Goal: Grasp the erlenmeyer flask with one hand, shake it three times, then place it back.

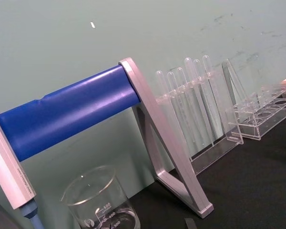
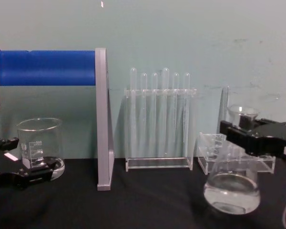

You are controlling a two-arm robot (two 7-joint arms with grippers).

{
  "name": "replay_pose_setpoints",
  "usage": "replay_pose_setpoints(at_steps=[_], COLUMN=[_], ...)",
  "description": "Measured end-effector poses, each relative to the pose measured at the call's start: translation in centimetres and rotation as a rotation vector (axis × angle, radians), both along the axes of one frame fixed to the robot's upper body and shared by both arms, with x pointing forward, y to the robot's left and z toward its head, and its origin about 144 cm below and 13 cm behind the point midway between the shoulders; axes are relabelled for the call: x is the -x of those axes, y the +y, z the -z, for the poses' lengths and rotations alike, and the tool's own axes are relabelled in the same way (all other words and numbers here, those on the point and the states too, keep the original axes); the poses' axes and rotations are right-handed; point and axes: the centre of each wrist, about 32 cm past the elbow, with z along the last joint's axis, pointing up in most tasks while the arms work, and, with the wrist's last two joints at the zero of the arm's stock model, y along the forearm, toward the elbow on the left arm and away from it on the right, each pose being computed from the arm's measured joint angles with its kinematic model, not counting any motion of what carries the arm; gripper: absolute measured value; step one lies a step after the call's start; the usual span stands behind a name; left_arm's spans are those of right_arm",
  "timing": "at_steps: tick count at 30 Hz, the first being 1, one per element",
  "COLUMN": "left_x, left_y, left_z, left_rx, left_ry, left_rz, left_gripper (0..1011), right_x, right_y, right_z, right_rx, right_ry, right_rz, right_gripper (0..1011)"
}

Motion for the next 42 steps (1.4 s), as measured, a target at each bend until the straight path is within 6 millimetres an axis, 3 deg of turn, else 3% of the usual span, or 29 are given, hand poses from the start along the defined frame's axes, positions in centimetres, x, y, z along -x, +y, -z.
replay_pose_setpoints(at_steps=[16, 42], left_x=[0.0, 0.0], left_y=[0.0, 0.0], left_z=[0.0, 0.0], left_rx=[0.000, 0.000], left_ry=[0.000, 0.000], left_rz=[0.000, 0.000], left_gripper=[1001, 1001], right_x=[1.4, 1.6], right_y=[2.1, 2.5], right_z=[0.3, 1.1], right_rx=[0.008, 0.022], right_ry=[0.016, 0.039], right_rz=[-0.130, -0.144], right_gripper=[449, 449])
